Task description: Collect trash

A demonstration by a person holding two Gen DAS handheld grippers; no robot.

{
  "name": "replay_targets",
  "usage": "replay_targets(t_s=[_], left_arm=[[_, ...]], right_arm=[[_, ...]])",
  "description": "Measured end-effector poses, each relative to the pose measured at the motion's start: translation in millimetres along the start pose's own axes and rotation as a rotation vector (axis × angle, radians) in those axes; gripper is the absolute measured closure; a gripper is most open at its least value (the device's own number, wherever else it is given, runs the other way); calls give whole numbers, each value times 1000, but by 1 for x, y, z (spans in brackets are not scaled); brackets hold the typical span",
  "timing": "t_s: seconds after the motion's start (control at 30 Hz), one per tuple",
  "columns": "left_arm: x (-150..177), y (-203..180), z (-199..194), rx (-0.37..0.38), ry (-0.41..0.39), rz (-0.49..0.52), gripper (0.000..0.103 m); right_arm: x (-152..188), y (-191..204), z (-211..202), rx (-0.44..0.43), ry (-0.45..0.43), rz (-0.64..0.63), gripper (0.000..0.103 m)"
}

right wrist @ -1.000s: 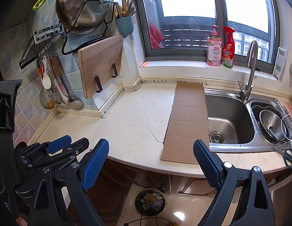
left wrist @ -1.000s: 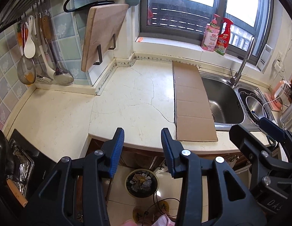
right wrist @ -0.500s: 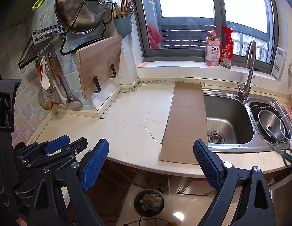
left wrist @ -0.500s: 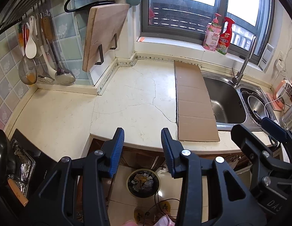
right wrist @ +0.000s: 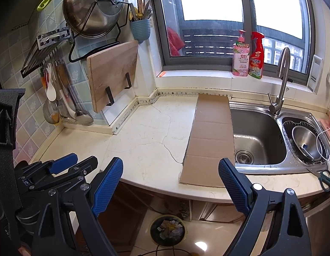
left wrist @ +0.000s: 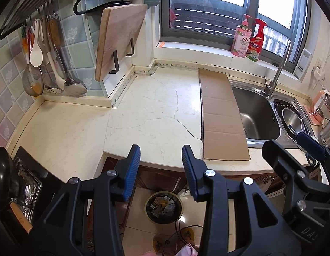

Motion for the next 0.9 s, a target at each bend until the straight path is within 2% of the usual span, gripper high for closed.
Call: replay_targets(t_s=[0.9], left_arm=[[2, 8, -4, -21, -12, 6, 66]], right_arm=[[3, 4, 1, 5, -4, 3, 11]])
Point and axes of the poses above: each gripper's, at about its wrist camera, not at the fingertips, and z roughly the way its jaws point, y to its left, x to its underside, the point moved 9 cm from there along z, roughly the way its jaws point, and after that the axes turned 14 degrees about y, right-handed, at the moved point
